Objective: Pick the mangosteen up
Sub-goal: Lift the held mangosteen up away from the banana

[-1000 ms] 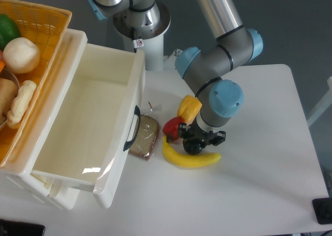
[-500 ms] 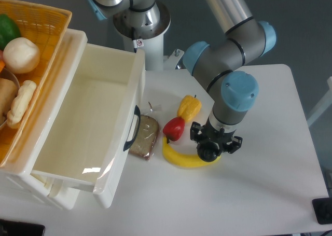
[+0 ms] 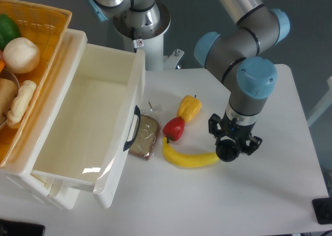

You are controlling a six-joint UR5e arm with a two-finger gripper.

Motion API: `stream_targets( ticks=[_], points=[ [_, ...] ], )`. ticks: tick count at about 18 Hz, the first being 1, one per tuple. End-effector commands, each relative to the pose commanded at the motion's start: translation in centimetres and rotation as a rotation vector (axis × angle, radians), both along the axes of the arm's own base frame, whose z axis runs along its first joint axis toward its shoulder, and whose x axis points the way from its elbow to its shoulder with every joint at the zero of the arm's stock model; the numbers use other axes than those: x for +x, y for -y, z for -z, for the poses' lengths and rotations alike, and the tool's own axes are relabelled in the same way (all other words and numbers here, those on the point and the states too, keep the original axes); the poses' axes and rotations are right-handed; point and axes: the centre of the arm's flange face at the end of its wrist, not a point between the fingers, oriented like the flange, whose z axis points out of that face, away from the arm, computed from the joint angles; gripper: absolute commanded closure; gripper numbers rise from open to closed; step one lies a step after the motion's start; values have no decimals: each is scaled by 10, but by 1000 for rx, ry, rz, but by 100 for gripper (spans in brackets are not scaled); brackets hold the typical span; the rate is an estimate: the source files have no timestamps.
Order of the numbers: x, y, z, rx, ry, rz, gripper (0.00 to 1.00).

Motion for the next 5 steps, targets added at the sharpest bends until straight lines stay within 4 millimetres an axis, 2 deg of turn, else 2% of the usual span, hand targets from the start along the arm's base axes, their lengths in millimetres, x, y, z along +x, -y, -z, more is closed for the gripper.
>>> stream_targets(
  ticks=[5],
  points=[
    [1,3,-9,-5,-10,11,100]
  ],
)
